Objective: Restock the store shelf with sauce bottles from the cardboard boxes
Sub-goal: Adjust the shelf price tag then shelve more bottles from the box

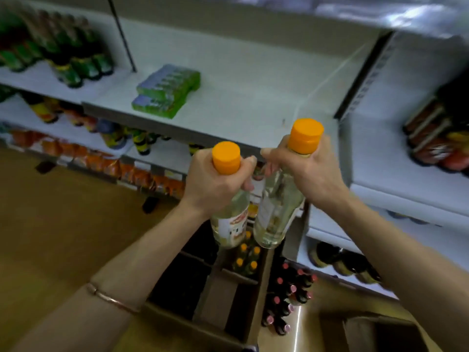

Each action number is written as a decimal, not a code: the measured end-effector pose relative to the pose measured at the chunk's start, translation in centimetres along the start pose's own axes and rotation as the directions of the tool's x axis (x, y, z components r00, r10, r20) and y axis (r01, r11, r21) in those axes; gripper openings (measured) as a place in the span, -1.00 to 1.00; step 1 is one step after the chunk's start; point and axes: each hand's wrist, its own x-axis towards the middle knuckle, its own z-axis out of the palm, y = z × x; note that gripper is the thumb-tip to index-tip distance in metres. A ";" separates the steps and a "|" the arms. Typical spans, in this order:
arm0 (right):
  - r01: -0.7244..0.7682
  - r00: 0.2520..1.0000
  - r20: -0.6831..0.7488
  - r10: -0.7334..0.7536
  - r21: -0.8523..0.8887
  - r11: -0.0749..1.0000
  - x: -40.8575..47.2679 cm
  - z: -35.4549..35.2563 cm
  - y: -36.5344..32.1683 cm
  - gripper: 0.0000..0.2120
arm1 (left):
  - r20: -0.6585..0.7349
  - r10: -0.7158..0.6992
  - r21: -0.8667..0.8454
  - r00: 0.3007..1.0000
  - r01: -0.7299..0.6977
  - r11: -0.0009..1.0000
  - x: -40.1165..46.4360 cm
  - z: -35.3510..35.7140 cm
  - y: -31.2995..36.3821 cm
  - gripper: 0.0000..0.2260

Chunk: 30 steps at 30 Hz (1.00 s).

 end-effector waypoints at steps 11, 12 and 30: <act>0.036 0.894 -0.444 -0.055 -0.053 0.998 -9.3 -15.6 -12.3 -0.75 | 0.469 0.222 -0.282 0.855 -0.093 0.955 1.6 11.7 16.4 -0.77; 0.026 0.870 -0.491 -0.049 -0.054 0.998 -10.4 -17.0 -13.0 -0.74 | 0.498 0.246 -0.319 0.831 -0.088 0.944 1.3 13.0 17.8 -0.77; -0.213 0.606 -0.795 -0.020 -0.186 0.959 -33.8 -48.7 -16.2 -0.69 | 0.759 0.388 -0.522 0.523 0.133 0.843 -11.1 48.2 34.7 -0.74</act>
